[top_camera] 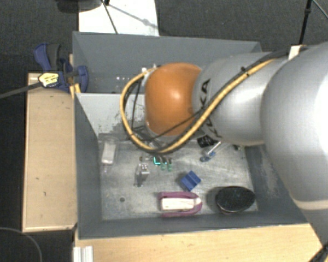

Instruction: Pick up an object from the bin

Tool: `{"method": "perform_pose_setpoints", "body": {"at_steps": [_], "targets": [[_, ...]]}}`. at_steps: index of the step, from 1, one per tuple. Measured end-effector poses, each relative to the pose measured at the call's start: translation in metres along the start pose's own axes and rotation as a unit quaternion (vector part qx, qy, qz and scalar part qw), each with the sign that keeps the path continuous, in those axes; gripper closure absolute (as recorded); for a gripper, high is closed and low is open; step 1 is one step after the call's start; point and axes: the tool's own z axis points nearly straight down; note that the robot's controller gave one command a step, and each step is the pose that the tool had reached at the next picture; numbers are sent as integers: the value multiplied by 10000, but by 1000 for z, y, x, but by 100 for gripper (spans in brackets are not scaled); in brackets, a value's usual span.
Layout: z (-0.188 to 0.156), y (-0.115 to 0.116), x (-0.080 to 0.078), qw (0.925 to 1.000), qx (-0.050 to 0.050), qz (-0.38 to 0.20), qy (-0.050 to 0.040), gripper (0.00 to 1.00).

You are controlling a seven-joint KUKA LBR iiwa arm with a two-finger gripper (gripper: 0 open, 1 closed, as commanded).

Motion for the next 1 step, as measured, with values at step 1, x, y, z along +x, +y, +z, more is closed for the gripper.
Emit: {"method": "perform_pose_setpoints", "body": {"at_steps": [1], "targets": [[47, -85, -11, 9848, 16, -1738, -23, 0]]}}
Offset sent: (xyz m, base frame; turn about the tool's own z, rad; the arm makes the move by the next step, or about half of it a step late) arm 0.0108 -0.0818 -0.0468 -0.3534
